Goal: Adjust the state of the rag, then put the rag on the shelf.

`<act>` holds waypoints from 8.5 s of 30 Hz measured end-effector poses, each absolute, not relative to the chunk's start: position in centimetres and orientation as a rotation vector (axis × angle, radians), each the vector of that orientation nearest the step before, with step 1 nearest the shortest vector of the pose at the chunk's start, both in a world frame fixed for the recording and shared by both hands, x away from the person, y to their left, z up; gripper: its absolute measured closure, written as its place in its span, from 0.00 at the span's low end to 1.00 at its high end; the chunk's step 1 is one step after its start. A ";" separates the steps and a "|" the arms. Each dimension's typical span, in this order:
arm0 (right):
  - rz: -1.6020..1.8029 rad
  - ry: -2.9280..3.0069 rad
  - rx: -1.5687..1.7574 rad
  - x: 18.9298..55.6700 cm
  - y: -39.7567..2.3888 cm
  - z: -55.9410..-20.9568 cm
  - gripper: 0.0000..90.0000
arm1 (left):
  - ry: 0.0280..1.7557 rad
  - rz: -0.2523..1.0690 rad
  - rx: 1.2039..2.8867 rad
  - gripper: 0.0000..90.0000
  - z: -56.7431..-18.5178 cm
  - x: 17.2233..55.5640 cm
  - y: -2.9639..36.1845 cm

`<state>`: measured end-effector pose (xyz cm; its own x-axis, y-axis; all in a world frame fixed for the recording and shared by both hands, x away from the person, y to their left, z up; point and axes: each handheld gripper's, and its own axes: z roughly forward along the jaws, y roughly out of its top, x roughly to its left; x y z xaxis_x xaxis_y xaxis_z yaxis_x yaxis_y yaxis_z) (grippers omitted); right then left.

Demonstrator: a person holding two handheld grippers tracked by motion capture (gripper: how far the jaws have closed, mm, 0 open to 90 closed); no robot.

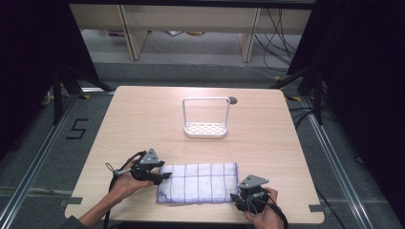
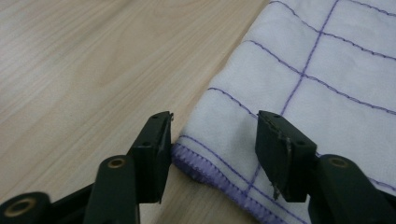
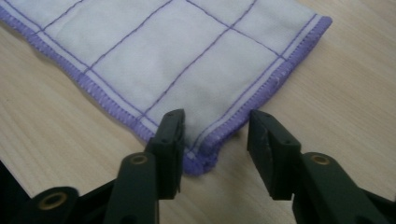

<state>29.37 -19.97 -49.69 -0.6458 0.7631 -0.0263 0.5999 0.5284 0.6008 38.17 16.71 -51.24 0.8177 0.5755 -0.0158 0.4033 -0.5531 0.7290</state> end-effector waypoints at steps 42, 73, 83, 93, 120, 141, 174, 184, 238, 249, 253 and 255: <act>0.610 2.645 0.782 46.8 -10.9 -48.3 0.95 | 0.596 -0.021 2.085 0.86 -51.1 26.9 9.9; 0.886 2.481 1.145 47.0 -13.6 -48.0 0.46 | 0.881 0.359 2.110 0.37 -50.4 45.4 11.7; 0.867 2.478 1.137 47.6 -13.1 -49.1 0.46 | 0.869 0.327 2.160 0.38 -51.7 46.3 10.8; 0.863 2.480 1.110 47.4 -12.4 -48.9 0.45 | 0.770 0.308 2.199 0.70 -51.4 45.6 10.4; 0.853 2.479 1.159 47.4 -12.0 -50.1 0.51 | 0.747 0.287 2.198 0.87 -51.5 45.4 10.2; 0.952 2.519 1.148 45.9 -11.6 -49.9 0.95 | 0.759 0.297 2.172 0.88 -51.4 45.3 10.3; 1.342 2.268 0.917 37.4 -15.7 -37.3 0.95 | 0.442 0.324 1.983 0.90 -36.9 38.3 10.6; 1.342 2.197 0.841 37.9 -16.1 -32.2 0.95 | 0.466 0.358 1.958 0.90 -32.7 39.9 10.4; 1.236 2.013 1.100 56.9 -13.8 -25.9 0.95 | 0.855 0.440 1.749 0.90 -28.5 58.8 9.4; 1.144 2.060 1.205 60.5 -13.2 -30.4 0.95 | 0.896 0.393 1.791 0.90 -32.7 60.8 9.3; 1.110 2.091 1.217 61.1 -12.9 -31.6 0.95 | 0.921 0.380 1.804 0.90 -33.9 61.0 9.3; 1.093 2.097 1.218 61.2 -12.8 -31.8 0.95 | 0.929 0.380 1.802 0.90 -34.0 61.0 9.3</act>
